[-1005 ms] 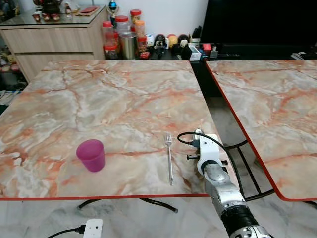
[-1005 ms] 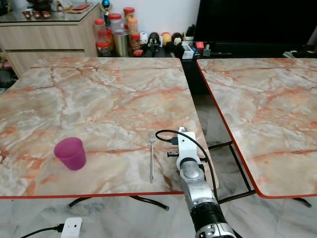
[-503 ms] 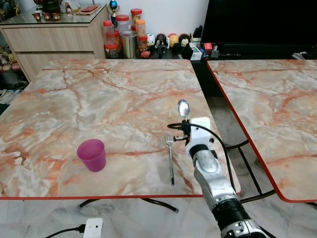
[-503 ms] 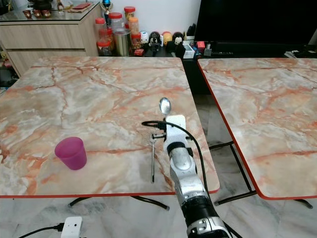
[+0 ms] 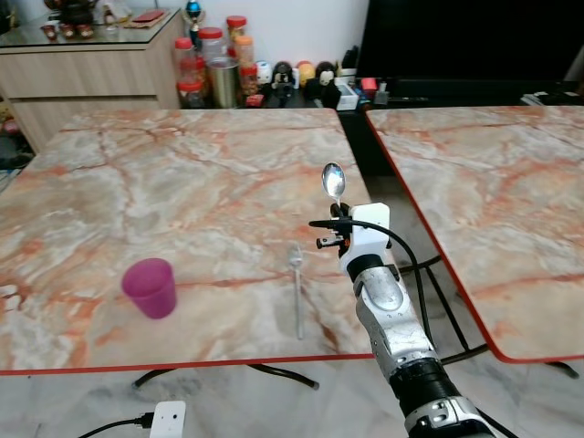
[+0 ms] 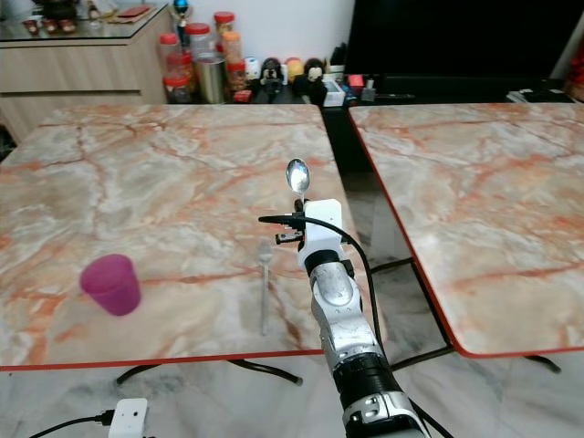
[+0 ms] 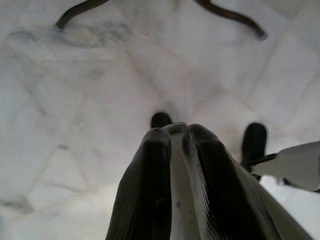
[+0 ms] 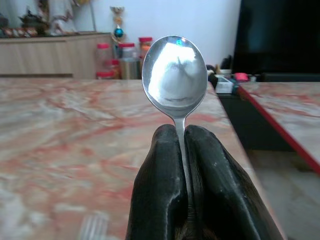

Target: Setting the table

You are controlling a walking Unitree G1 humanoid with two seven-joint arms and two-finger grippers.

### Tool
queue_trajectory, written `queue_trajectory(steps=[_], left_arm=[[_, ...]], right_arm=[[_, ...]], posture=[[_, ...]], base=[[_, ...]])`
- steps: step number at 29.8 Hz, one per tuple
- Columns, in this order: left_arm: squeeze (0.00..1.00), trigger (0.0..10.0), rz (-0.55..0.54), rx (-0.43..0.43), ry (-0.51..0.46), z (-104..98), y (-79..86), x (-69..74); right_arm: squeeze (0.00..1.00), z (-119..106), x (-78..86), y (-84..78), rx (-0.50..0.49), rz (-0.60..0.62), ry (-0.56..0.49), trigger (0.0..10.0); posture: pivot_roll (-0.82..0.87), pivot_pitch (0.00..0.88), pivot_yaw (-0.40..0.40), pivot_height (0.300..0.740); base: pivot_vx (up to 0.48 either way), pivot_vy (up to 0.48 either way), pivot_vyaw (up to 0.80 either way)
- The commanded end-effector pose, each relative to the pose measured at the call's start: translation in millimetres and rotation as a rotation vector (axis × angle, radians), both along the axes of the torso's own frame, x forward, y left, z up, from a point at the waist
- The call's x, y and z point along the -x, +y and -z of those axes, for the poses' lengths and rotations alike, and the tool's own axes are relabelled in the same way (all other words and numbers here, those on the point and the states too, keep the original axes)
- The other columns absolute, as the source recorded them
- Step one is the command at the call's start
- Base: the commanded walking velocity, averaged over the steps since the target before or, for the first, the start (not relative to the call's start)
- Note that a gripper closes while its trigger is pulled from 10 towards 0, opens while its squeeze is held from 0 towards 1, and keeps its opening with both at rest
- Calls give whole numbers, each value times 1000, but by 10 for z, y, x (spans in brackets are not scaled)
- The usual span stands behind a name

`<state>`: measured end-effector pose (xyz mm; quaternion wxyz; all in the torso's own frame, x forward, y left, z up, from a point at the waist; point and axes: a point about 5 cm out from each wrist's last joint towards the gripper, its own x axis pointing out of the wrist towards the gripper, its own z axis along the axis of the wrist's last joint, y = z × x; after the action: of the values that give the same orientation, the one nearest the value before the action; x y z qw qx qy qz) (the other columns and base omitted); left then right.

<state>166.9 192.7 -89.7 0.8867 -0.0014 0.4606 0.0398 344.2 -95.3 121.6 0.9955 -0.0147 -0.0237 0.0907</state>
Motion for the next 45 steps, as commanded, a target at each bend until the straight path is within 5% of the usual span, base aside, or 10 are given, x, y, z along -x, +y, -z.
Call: queue_trajectory(steps=[1, 21, 45], left_arm=[[0, 10000, -10, -9, 4, 2, 40, 18], [0, 10000, -21, -9, 6, 4, 48, 24], [0, 10000, -12, -7, 4, 7, 35, 29]], right_arm=[[0, -59, -20, 51, -12, -15, -21, 10000], [0, -46, -39, 17, 16, -4, -19, 10000], [0, -4, -37, 10, 35, -5, -2, 10000]], posture=[[12, 0, -33, 714], [11, 0, -32, 714], [4, 0, -32, 714]], base=[[0, -330, 0], [0, -327, 139], [251, -330, 35]])
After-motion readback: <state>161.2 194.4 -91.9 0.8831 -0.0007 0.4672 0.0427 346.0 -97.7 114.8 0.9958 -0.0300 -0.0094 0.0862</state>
